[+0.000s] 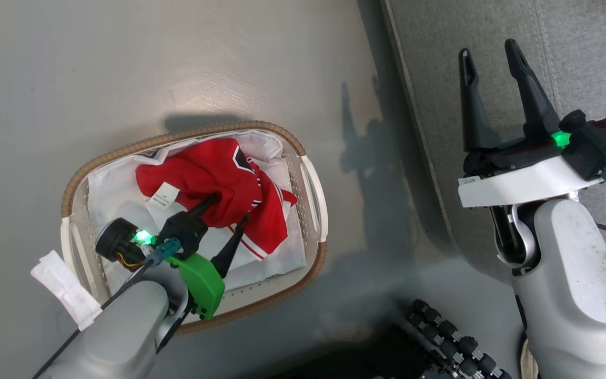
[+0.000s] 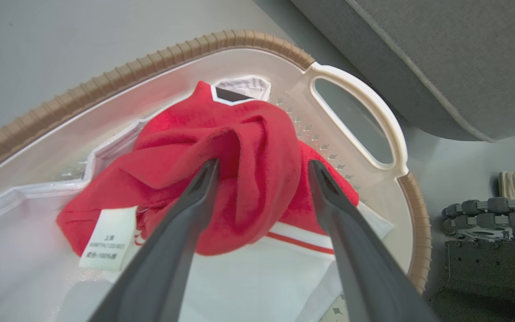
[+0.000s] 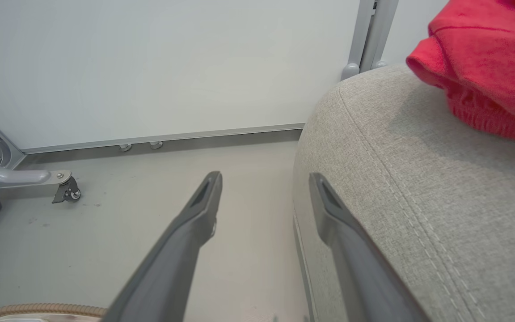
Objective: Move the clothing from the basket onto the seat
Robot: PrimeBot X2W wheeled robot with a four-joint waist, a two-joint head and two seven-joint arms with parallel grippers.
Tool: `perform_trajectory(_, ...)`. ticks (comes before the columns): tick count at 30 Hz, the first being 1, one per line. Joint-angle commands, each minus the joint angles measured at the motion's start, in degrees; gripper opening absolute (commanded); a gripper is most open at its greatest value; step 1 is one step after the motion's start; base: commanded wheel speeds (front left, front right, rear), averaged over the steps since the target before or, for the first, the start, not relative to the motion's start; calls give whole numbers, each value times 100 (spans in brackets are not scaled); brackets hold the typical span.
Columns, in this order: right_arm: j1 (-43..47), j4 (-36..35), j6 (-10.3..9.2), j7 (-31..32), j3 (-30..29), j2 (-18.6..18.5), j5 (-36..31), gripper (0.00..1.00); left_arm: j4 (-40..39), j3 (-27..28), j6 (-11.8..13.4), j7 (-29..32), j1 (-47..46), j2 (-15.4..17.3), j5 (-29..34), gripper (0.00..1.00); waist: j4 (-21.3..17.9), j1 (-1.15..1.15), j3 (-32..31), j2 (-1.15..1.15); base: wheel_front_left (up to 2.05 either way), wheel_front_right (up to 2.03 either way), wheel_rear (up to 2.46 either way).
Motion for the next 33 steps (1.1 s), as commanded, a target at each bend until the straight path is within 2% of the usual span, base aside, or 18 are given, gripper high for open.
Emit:
perform_trajectory(1, -77, -44, -8, -29, 1, -12, -20, 100, 82, -19, 8, 6, -161, 17, 31, 100, -26, -1, 111, 0, 0, 0, 0)
perform_trajectory(22, 24, -225, -8, -29, 31, -14, -212, 100, 842, -880, 8, 6, -865, -282, -365, 100, 89, -1, 280, 0, 0, 0, 0)
perform_trajectory(23, 20, -226, -8, -29, 22, -14, -223, 100, 838, -868, 8, 6, -899, -286, -380, 56, 95, -1, 284, 0, 0, 0, 0)
perform_trajectory(24, 14, -226, -8, -29, 16, -14, -227, 100, 809, -836, 8, 6, -930, -281, -373, 19, 100, -1, 287, 0, 0, 0, 0)
perform_trajectory(25, 1, -216, -8, -29, 9, -14, -222, 100, 780, -794, 8, 6, -935, -270, -368, 0, 104, -1, 288, 0, 0, 0, 0)
perform_trajectory(33, -213, 12, -8, -29, 201, -15, -83, 100, 474, -421, 8, 7, -704, -104, -337, 0, 26, -1, 30, 0, 0, 0, 0)
